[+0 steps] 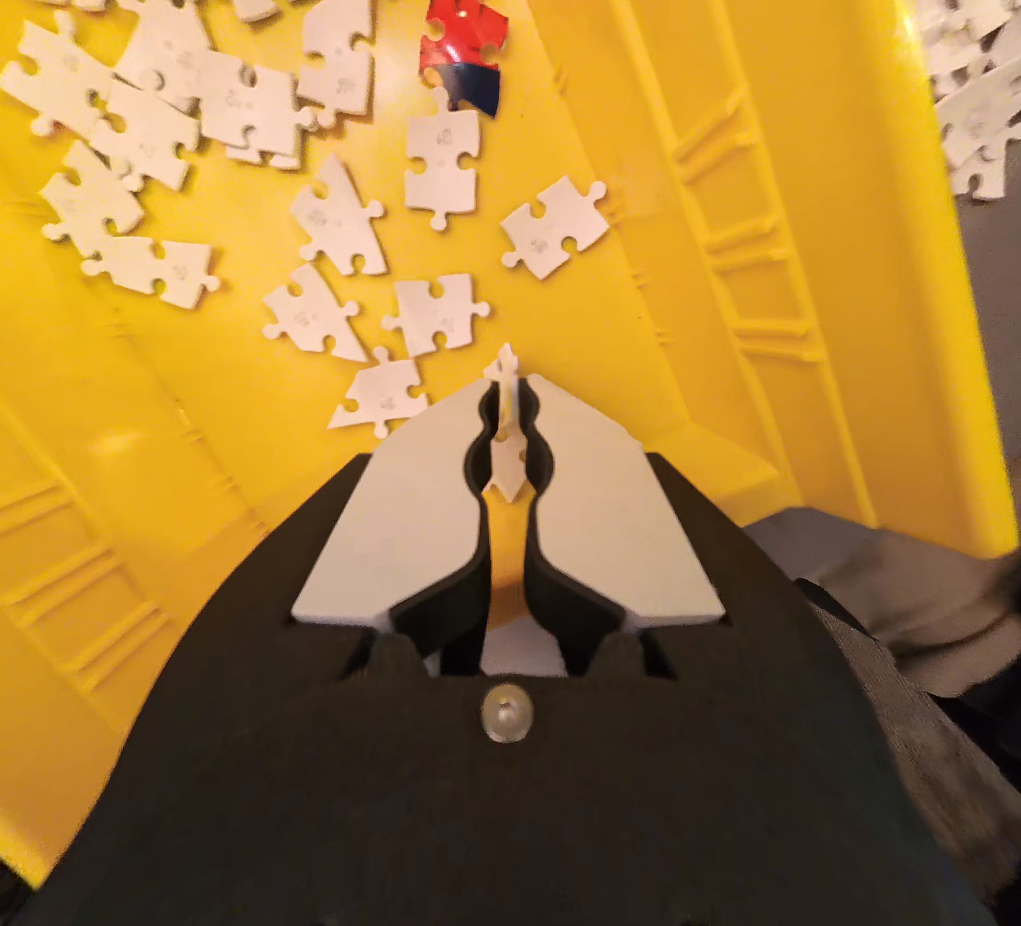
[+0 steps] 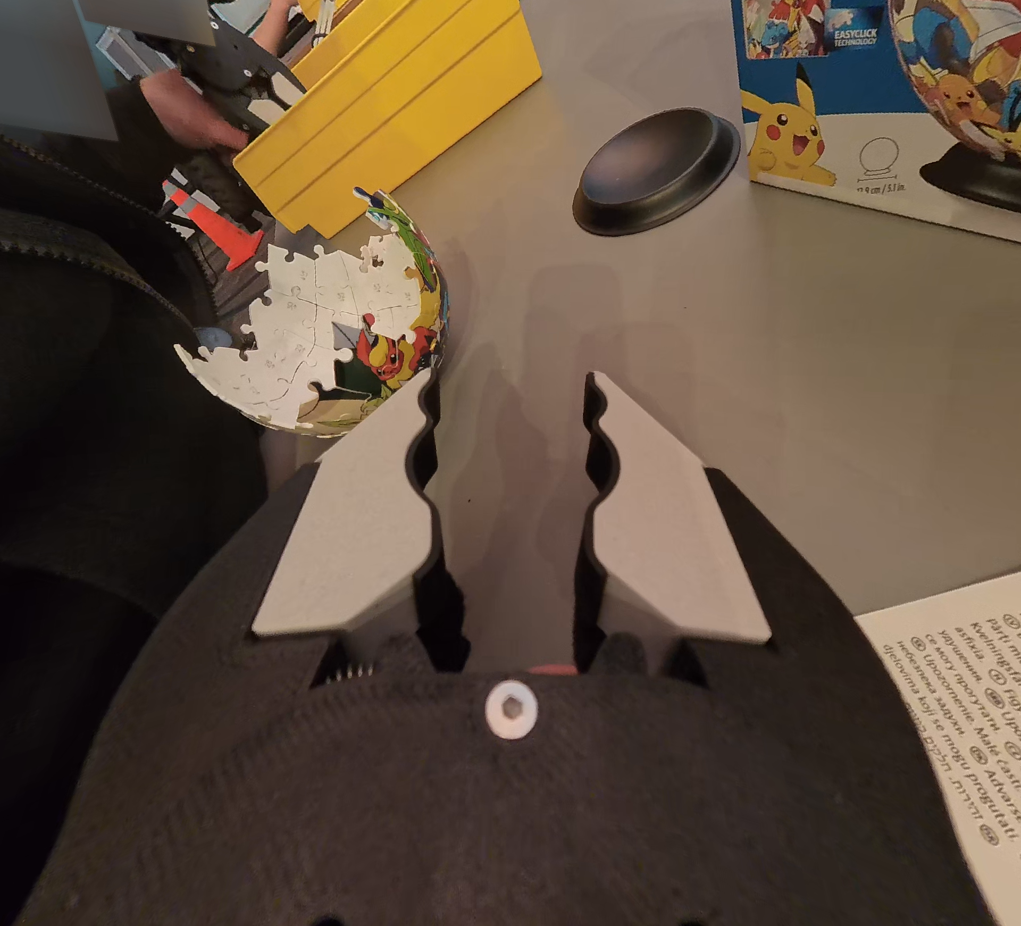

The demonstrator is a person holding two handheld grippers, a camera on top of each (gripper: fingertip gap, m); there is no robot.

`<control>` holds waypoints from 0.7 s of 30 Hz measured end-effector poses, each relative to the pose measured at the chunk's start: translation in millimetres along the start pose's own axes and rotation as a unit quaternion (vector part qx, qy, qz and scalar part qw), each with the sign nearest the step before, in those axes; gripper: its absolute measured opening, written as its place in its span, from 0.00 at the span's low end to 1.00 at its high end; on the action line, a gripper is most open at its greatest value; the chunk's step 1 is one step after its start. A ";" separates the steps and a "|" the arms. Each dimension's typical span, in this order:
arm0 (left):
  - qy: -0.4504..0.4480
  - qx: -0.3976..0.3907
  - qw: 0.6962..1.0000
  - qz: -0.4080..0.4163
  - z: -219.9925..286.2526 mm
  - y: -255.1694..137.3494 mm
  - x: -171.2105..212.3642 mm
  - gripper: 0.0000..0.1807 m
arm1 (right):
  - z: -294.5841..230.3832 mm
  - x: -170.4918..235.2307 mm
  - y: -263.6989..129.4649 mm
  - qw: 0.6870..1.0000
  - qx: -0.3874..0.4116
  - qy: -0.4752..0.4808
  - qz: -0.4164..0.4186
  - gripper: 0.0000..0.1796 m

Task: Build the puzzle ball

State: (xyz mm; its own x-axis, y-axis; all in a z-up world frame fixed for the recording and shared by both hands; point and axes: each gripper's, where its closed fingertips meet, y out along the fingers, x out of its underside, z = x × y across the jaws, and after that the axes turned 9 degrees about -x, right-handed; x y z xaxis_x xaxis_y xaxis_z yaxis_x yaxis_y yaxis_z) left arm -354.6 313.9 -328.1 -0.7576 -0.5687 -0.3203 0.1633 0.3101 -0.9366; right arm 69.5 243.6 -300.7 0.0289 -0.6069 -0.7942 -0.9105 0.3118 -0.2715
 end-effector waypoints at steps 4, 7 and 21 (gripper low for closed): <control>-0.003 0.019 1.000 -0.001 0.1 -2.4 -2.5 0.15 | 0.6 -0.3 -0.2 1.000 0.001 0.002 0.001 0.28; -0.009 0.007 1.000 0.021 -12.5 -9.1 -10.0 0.15 | 1.5 -0.7 -0.5 1.000 0.003 0.004 0.002 0.28; 0.038 -0.047 0.997 0.053 -51.1 29.2 -44.3 0.15 | 9.0 -2.3 -1.2 1.000 0.019 0.021 0.008 0.28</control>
State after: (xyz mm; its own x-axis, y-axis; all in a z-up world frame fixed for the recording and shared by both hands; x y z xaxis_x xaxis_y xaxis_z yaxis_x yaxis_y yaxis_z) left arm -348.6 387.0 -334.0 -0.7860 -0.4697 -0.4021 0.1885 0.4373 -0.8793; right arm 74.2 251.2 -303.5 -0.0032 -0.6311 -0.7757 -0.8944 0.3487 -0.2800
